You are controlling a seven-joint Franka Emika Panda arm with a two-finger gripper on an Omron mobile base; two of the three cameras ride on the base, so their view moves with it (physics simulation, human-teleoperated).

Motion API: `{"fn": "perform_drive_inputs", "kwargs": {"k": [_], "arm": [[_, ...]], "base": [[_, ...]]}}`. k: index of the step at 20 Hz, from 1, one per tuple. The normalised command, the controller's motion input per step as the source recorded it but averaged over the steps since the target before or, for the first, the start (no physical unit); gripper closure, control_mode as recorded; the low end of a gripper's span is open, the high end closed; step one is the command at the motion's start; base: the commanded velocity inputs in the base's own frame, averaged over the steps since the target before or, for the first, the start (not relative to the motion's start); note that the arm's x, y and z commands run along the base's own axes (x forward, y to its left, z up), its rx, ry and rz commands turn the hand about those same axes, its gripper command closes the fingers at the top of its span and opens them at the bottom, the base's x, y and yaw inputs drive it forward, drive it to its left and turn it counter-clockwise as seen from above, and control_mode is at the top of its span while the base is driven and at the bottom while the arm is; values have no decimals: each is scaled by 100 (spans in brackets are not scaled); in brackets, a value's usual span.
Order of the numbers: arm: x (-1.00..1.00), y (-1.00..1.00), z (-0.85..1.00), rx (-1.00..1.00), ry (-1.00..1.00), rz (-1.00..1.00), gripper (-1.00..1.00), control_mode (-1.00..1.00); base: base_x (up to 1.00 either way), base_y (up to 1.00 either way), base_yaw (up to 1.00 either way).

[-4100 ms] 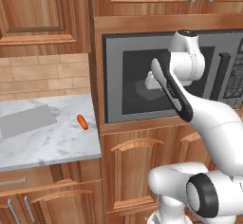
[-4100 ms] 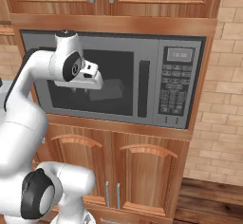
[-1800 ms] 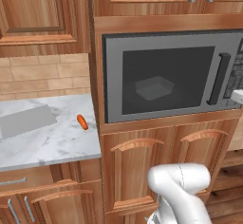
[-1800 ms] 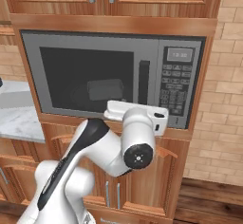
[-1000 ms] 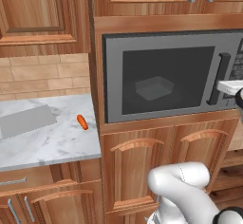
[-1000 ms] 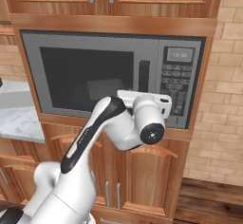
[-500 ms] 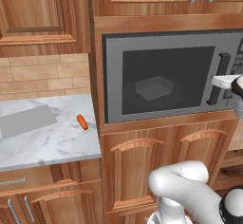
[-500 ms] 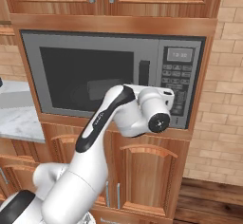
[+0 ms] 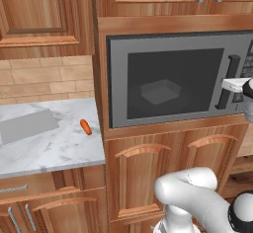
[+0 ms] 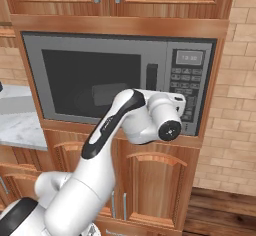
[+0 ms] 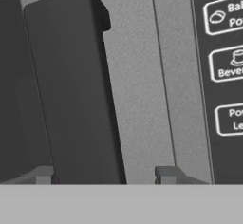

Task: Open the microwave door.

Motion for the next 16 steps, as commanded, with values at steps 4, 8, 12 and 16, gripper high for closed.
{"fn": "perform_drive_inputs", "kwargs": {"k": [4, 8, 12, 16], "arm": [[0, 0, 0, 0, 0, 0, 100, -100], [-7, 0, 0, 0, 0, 0, 100, -100], [-47, 0, 0, 0, -6, 0, 100, -100], [-81, 0, 7, 0, -6, 0, 100, -100]], "base": [[0, 0, 0], [0, 0, 0], [0, 0, 0], [0, 0, 0]]}}
